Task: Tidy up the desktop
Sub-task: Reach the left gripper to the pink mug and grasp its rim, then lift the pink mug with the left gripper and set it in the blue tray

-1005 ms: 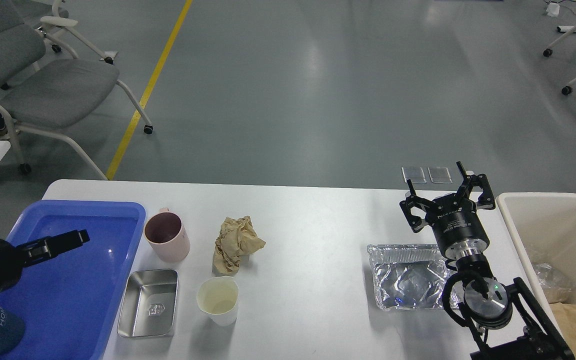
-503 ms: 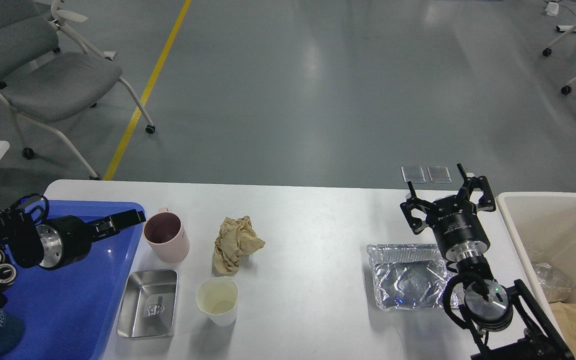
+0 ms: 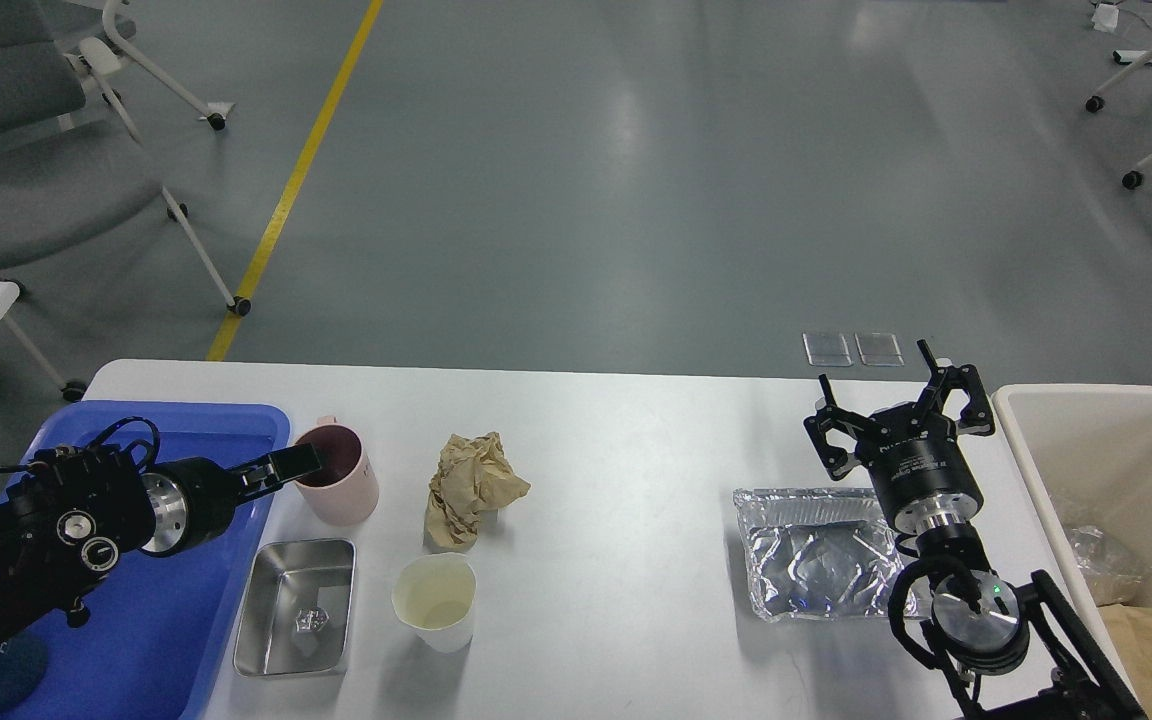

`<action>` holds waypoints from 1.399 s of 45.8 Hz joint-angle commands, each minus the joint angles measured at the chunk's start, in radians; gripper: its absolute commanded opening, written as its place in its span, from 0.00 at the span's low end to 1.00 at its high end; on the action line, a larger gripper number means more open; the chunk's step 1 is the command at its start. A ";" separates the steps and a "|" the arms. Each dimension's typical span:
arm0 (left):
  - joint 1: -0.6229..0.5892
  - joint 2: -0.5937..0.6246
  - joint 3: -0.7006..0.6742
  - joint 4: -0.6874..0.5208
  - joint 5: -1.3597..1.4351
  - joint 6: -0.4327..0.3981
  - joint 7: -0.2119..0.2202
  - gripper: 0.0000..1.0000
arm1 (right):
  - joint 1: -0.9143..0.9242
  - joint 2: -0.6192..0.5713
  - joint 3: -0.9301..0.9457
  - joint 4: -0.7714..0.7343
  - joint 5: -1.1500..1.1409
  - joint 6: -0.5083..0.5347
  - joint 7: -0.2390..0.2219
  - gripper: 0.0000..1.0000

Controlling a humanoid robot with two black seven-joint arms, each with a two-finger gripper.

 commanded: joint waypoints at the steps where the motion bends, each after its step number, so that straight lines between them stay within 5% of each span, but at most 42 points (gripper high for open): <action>1: -0.002 -0.007 -0.001 0.028 -0.011 0.015 -0.001 0.88 | -0.001 0.000 0.000 0.000 0.000 0.000 0.000 1.00; 22: 0.006 -0.099 0.001 0.118 -0.026 0.049 0.001 0.64 | 0.000 0.000 0.001 0.000 0.000 0.000 0.000 1.00; 24: 0.009 -0.101 0.001 0.118 -0.027 0.049 -0.001 0.55 | 0.000 0.000 0.001 0.000 0.000 0.000 0.000 1.00; 27: 0.010 -0.102 0.001 0.121 -0.043 0.048 -0.001 0.28 | 0.000 0.000 0.001 0.000 0.000 0.000 0.000 1.00; 36: 0.007 -0.102 0.030 0.127 -0.093 0.055 -0.044 0.00 | -0.001 0.000 0.001 0.000 0.000 0.000 0.000 1.00; 45: 0.001 -0.101 0.080 0.124 -0.095 0.066 -0.101 0.00 | 0.000 0.000 0.001 0.000 0.000 0.000 0.000 1.00; 59: -0.027 -0.076 0.083 0.095 -0.098 0.072 -0.102 0.00 | 0.000 0.003 0.001 0.000 0.000 -0.002 0.000 1.00; 64: -0.045 0.030 0.085 0.011 -0.106 0.040 -0.098 0.00 | 0.002 0.005 0.000 0.000 0.000 -0.002 0.000 1.00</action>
